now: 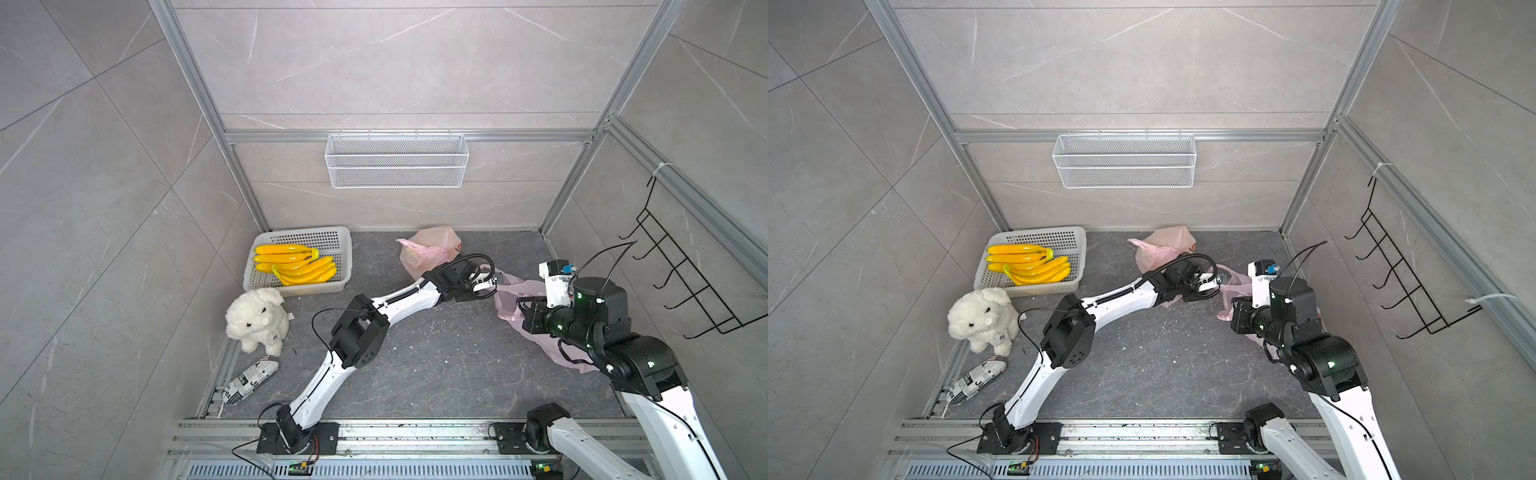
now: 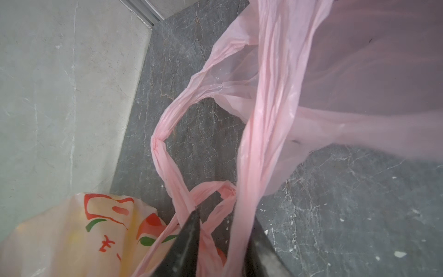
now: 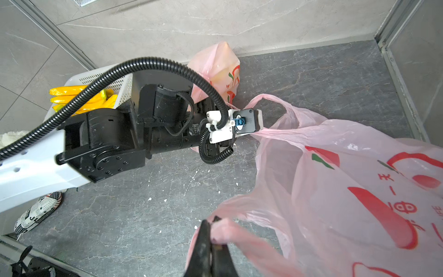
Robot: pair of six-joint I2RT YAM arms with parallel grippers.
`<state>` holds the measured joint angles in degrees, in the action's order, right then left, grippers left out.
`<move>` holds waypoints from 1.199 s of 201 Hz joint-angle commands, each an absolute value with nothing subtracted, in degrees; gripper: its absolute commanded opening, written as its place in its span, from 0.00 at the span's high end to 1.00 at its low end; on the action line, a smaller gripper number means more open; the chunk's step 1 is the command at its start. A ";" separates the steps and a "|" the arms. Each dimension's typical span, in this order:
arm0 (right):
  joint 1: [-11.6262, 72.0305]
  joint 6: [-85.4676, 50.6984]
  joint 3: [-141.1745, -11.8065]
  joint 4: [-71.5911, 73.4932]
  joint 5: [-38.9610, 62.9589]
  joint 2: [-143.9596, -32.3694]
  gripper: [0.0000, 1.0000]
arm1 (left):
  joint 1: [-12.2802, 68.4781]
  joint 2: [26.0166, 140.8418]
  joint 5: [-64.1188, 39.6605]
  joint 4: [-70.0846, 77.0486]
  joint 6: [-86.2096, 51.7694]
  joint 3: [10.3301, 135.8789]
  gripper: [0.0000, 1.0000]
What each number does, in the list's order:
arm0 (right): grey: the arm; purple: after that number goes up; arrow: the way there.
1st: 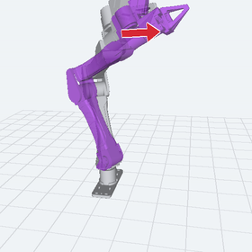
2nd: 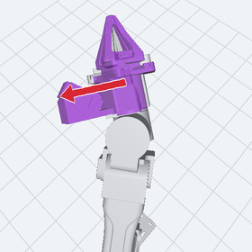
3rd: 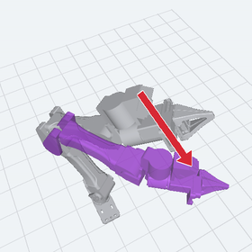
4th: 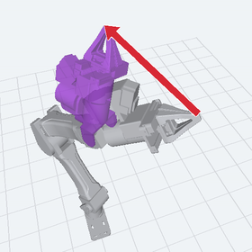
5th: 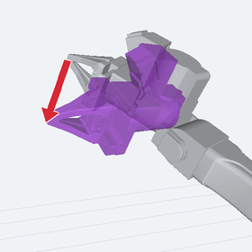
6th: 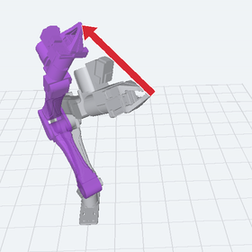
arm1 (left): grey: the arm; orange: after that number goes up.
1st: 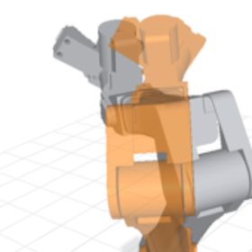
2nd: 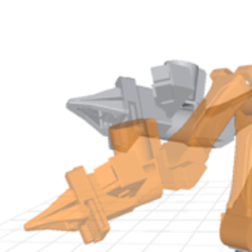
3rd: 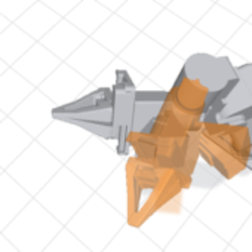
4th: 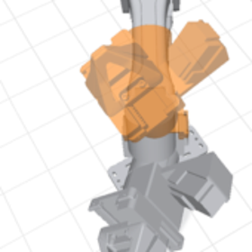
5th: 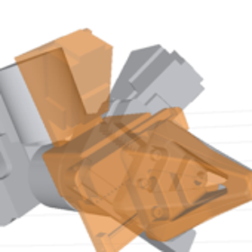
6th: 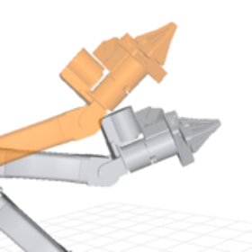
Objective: Place the banana into a plastic bag & tie a knot
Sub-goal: Open the plastic bag.
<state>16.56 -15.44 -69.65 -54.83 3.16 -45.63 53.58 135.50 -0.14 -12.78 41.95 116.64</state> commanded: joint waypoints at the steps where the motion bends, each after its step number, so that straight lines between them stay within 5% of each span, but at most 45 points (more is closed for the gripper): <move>1: 16.77 -16.06 -68.73 -54.80 -0.07 -45.24 1.00 | 53.50 134.05 -1.78 -11.68 40.09 117.78 0.81; 100: 16.88 -15.34 -67.76 -59.04 -10.64 -46.87 1.00 | 52.73 121.12 -3.91 -6.90 27.58 109.44 0.97; 188: 17.05 -11.15 -76.75 -59.74 -1.04 -48.28 1.00 | 51.29 94.09 19.29 -8.26 5.18 96.83 1.00; 241: 17.03 -10.44 -92.21 -60.43 7.03 -52.13 1.00 | 50.54 75.38 20.98 -7.85 -0.64 87.18 1.00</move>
